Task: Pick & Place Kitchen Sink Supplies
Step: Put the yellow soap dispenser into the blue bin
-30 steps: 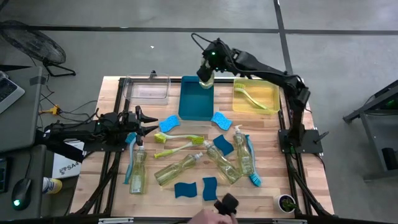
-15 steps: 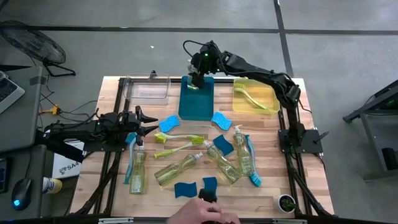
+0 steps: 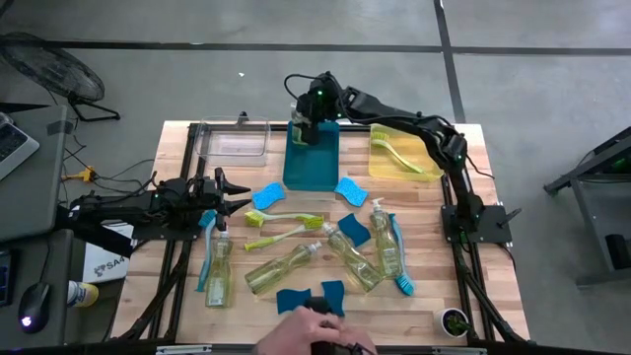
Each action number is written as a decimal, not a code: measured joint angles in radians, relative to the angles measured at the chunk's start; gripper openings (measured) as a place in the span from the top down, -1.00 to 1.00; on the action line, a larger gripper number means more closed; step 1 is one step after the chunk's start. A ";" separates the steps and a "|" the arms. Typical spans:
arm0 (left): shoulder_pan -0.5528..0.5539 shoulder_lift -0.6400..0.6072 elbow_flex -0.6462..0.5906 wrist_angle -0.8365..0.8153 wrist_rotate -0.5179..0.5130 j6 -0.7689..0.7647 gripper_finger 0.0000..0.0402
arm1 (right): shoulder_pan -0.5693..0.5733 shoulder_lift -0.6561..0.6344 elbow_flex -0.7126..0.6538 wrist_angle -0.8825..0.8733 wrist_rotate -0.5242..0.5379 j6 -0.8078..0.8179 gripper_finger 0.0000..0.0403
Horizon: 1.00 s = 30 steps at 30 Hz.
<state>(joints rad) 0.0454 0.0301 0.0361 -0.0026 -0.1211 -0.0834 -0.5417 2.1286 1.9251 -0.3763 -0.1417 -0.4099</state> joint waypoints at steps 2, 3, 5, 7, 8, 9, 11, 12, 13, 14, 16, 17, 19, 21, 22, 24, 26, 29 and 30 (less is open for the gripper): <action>0.000 0.000 0.000 0.000 0.000 0.000 0.23 | -0.004 0.007 0.000 0.011 0.000 -0.003 -0.37; 0.000 0.000 0.000 0.000 0.000 0.000 0.23 | -0.007 0.012 0.000 0.019 0.001 -0.008 -0.37; 0.000 0.000 0.000 0.000 0.000 0.000 0.23 | -0.010 0.020 0.000 0.026 0.011 -0.023 -0.37; 0.000 0.000 0.000 0.000 0.000 0.000 0.23 | -0.011 0.027 0.000 0.028 0.006 -0.038 -0.37; 0.000 0.000 0.000 0.000 0.000 0.000 0.23 | -0.011 0.029 0.000 0.033 0.001 -0.040 -0.37; 0.000 0.000 0.000 0.000 0.000 0.000 0.23 | -0.011 0.030 0.000 0.037 -0.006 -0.043 -0.37; 0.000 0.000 0.000 0.000 0.000 0.000 0.23 | -0.012 0.030 0.000 0.037 -0.028 -0.047 -0.37; 0.000 0.000 0.000 0.000 0.000 0.000 0.23 | -0.012 0.030 0.000 0.037 -0.036 -0.047 -0.37; 0.000 0.000 0.000 0.000 0.000 0.000 0.23 | -0.012 0.030 0.000 0.037 -0.037 -0.047 -0.37; 0.000 0.000 0.000 0.000 0.000 0.000 0.23 | -0.012 0.030 0.000 0.036 -0.038 -0.054 -0.37; 0.000 0.000 0.000 0.000 0.000 0.000 0.23 | -0.012 0.030 0.000 0.029 -0.040 -0.081 -0.37; 0.000 0.000 0.000 0.000 0.000 0.000 0.23 | -0.012 0.030 0.000 0.030 -0.038 -0.095 -0.38; 0.000 0.000 0.000 0.000 0.000 0.000 0.23 | -0.014 0.030 0.000 0.033 -0.040 -0.114 -0.45; 0.000 0.000 0.000 0.000 0.000 0.000 0.23 | -0.013 0.030 0.000 0.033 -0.031 -0.122 -0.52; 0.000 0.000 0.000 0.000 0.000 0.000 0.23 | -0.013 0.029 0.000 0.036 -0.022 -0.124 -0.54; 0.000 0.000 0.000 0.000 0.000 0.000 0.23 | -0.013 0.025 0.001 0.038 -0.022 -0.125 -0.57; 0.000 0.000 0.000 0.000 0.000 0.000 0.23 | -0.014 0.023 0.002 0.040 -0.021 -0.122 -0.58; 0.000 0.000 0.000 0.000 0.000 0.000 0.23 | -0.014 0.023 0.002 0.041 -0.017 -0.096 -0.59; 0.000 0.000 0.000 0.000 0.000 0.000 0.23 | -0.014 0.023 0.002 0.039 -0.015 -0.090 -0.59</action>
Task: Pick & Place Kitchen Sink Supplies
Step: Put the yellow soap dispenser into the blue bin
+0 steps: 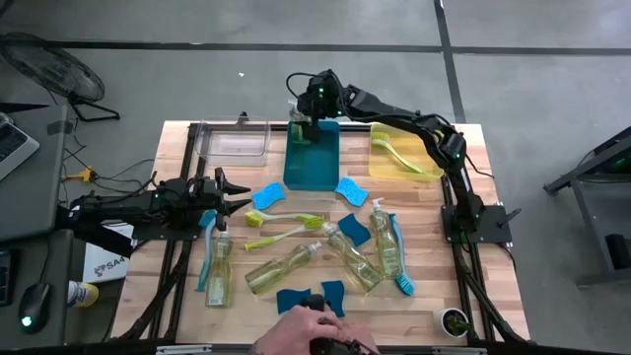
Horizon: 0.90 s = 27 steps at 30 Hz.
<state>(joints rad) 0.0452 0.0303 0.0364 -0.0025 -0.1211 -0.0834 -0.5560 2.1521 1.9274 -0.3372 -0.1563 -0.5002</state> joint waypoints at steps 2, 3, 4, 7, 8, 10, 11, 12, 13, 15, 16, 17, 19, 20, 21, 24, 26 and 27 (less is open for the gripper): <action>0.000 0.000 0.000 0.000 0.000 0.000 0.23 | 0.001 0.000 0.000 -0.003 0.010 0.009 -0.60; 0.000 0.000 0.000 0.000 0.000 0.000 0.23 | 0.002 0.000 0.000 -0.003 0.017 0.015 -0.60; 0.000 0.000 0.000 0.000 0.000 0.000 0.23 | 0.002 0.000 0.000 -0.002 0.022 0.025 -0.60; 0.000 0.000 0.000 0.000 0.000 0.000 0.23 | 0.002 0.000 0.000 -0.004 0.027 0.057 -0.61; 0.000 0.000 0.000 0.000 0.000 0.000 0.23 | 0.003 0.000 0.000 -0.006 0.028 0.067 -0.61; 0.000 0.000 0.000 0.000 0.000 0.000 0.23 | 0.004 0.000 0.000 -0.007 0.030 0.081 -0.61; 0.000 0.000 0.000 0.000 0.000 0.000 0.23 | 0.005 0.000 0.000 -0.007 0.029 0.088 -0.61; 0.000 0.000 0.000 0.000 0.000 0.000 0.23 | 0.006 0.000 0.000 -0.007 0.029 0.096 -0.61; 0.000 0.000 0.000 0.000 0.000 0.000 0.23 | 0.007 0.000 0.000 -0.007 0.027 0.103 -0.61; 0.000 0.000 0.000 0.000 0.000 0.000 0.23 | 0.008 0.000 0.000 -0.006 0.026 0.113 -0.61; 0.000 0.000 0.000 0.000 0.000 0.000 0.23 | 0.007 0.000 -0.001 -0.004 0.026 0.119 -0.61; 0.000 0.000 0.000 0.000 0.000 0.000 0.23 | 0.007 0.000 -0.001 -0.001 0.025 0.125 -0.61; 0.000 0.000 0.000 0.000 0.000 0.000 0.23 | 0.007 0.000 -0.001 0.004 0.022 0.136 -0.61; 0.000 0.000 0.000 0.000 0.000 0.000 0.23 | 0.008 0.000 -0.001 0.005 0.020 0.143 -0.61; 0.000 0.000 0.000 0.000 0.000 0.000 0.23 | 0.008 0.000 -0.001 0.005 0.020 0.151 -0.61; 0.000 0.000 0.000 0.000 0.000 0.000 0.23 | 0.009 0.000 -0.001 0.008 0.021 0.178 -0.61; 0.000 0.000 0.000 0.000 0.000 0.000 0.23 | 0.010 0.000 -0.001 0.013 0.035 0.202 -0.61; 0.000 0.000 0.000 0.000 0.000 0.000 0.23 | 0.010 0.000 -0.002 0.015 0.054 0.218 -0.61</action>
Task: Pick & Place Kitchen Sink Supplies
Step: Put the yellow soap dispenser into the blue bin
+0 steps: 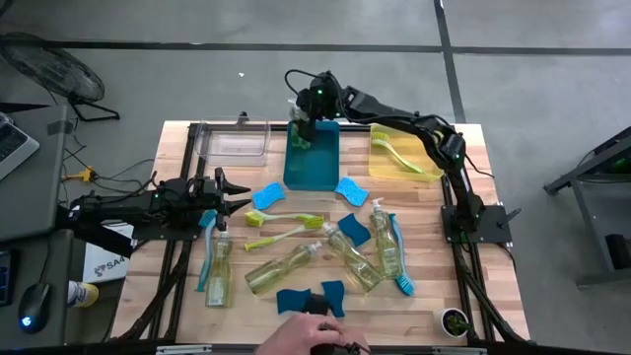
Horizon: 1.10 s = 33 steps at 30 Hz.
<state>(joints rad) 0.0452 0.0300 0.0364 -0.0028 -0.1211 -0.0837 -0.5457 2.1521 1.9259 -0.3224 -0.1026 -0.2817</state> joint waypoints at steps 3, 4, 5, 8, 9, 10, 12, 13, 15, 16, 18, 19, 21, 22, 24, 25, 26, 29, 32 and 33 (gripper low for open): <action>0.000 0.000 0.000 0.000 0.000 0.000 0.23 | 0.003 0.000 0.000 0.011 0.089 0.054 -0.61; 0.000 0.000 0.000 0.000 0.000 0.000 0.23 | 0.005 0.000 0.000 0.012 0.110 0.065 -0.61; 0.000 0.000 0.000 0.000 0.000 0.000 0.23 | 0.005 0.000 0.000 0.012 0.121 0.075 -0.61; 0.000 0.000 0.000 0.000 0.000 0.000 0.23 | 0.003 0.000 0.000 0.012 0.097 0.108 -0.61; 0.000 0.000 0.000 0.000 0.000 0.000 0.23 | 0.004 0.000 0.000 0.013 0.073 0.122 -0.61; 0.000 0.000 0.000 0.000 0.000 0.000 0.23 | 0.004 0.000 -0.001 0.013 0.052 0.132 -0.61; 0.000 0.000 0.000 0.000 0.000 0.000 0.23 | 0.008 0.000 0.000 0.015 0.036 0.164 -0.61; 0.000 0.000 0.000 0.000 0.000 0.000 0.23 | 0.011 0.000 -0.001 0.015 0.034 0.175 -0.61; 0.000 0.000 0.000 0.000 0.000 0.000 0.23 | 0.015 0.000 0.000 0.013 0.025 0.180 -0.61; 0.000 0.000 0.000 0.000 0.000 0.000 0.23 | 0.016 0.000 0.000 0.012 0.023 0.180 -0.61; 0.000 0.000 0.000 0.000 0.000 0.000 0.23 | 0.017 0.000 -0.001 0.010 0.016 0.181 -0.61; 0.000 0.000 0.000 0.000 0.000 0.000 0.23 | 0.017 0.000 0.000 0.009 0.016 0.189 -0.61; 0.000 0.000 0.000 0.000 0.000 0.000 0.23 | 0.017 0.000 0.000 0.009 0.016 0.208 -0.61; 0.000 0.000 0.000 0.000 0.000 0.000 0.23 | 0.016 0.000 0.000 0.009 0.016 0.217 -0.61; 0.000 0.000 0.000 0.000 0.000 0.000 0.23 | 0.016 0.000 0.000 0.008 0.015 0.237 -0.61; 0.000 0.000 0.000 0.000 0.000 0.000 0.23 | 0.016 0.000 0.000 0.005 0.015 0.246 -0.61; 0.000 0.000 0.000 0.000 0.000 0.000 0.23 | 0.016 0.000 0.000 0.005 0.015 0.255 -0.61; 0.000 0.000 0.000 0.000 0.000 0.000 0.23 | 0.016 0.000 0.000 0.006 0.048 0.238 -0.61; 0.000 0.000 0.000 0.000 0.000 0.000 0.23 | 0.024 0.000 0.000 0.033 0.186 0.221 -0.61; 0.000 0.000 0.000 0.000 0.000 0.000 0.23 | 0.026 0.000 -0.001 0.049 0.220 0.221 -0.61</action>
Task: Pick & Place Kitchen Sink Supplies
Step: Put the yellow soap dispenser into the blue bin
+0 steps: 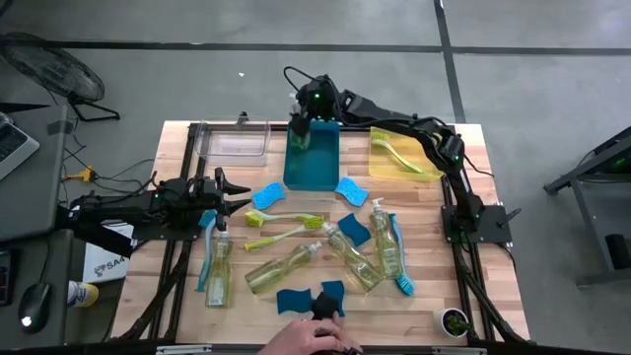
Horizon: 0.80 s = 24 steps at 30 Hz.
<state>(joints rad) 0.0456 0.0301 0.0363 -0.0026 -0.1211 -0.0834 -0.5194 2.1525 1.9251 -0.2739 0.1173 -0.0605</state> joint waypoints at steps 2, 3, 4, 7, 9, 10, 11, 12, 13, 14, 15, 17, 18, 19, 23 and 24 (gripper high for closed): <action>0.000 0.000 0.000 0.000 0.000 0.000 0.23 | -0.001 0.000 0.000 0.023 0.034 0.015 -0.61; 0.000 0.000 0.000 0.000 0.000 0.000 0.23 | -0.001 0.000 0.000 0.033 0.035 0.023 -0.61; 0.000 0.000 0.000 0.000 0.000 0.000 0.23 | -0.002 0.000 0.000 0.046 0.034 0.036 -0.61; 0.000 0.000 0.000 0.000 0.000 0.000 0.23 | -0.002 0.000 0.000 0.069 0.003 0.099 -0.61; 0.000 0.000 0.000 0.000 0.000 0.000 0.23 | 0.002 0.000 0.000 0.069 -0.023 0.142 -0.61; 0.000 0.000 0.000 0.000 0.000 0.000 0.23 | 0.003 0.000 0.000 0.069 -0.030 0.152 -0.61; 0.000 0.000 0.000 0.000 0.000 0.000 0.23 | 0.004 0.000 0.000 0.068 -0.038 0.159 -0.61; 0.000 0.000 0.000 0.000 0.000 0.000 0.23 | 0.005 0.000 0.000 0.068 -0.045 0.170 -0.61; 0.000 0.000 0.000 0.000 0.000 0.000 0.23 | 0.005 0.000 0.000 0.068 -0.045 0.186 -0.61; 0.000 0.000 0.000 0.000 0.000 0.000 0.23 | 0.005 0.000 0.000 0.069 -0.045 0.202 -0.61; 0.000 0.000 0.000 0.000 0.000 0.000 0.23 | 0.004 0.000 0.000 0.069 -0.045 0.214 -0.61; 0.000 0.000 0.000 0.000 0.000 0.000 0.23 | 0.004 0.000 0.000 0.066 -0.057 0.218 -0.61; 0.000 0.000 0.000 0.000 0.000 0.000 0.23 | 0.003 0.000 0.000 0.060 -0.064 0.218 -0.61; 0.000 0.000 0.000 0.000 0.000 0.000 0.23 | 0.003 0.000 0.000 0.049 -0.065 0.218 -0.62; 0.000 0.000 0.000 0.000 0.000 0.000 0.23 | 0.004 -0.016 0.000 -0.047 -0.059 0.248 -0.71; 0.000 0.000 0.000 0.000 0.000 0.000 0.23 | 0.004 -0.025 0.000 -0.070 -0.058 0.254 -0.73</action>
<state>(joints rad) 0.0456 0.0303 0.0364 -0.0025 -0.1211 -0.0837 -0.5152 2.1278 1.9247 -0.3436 0.0597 0.1931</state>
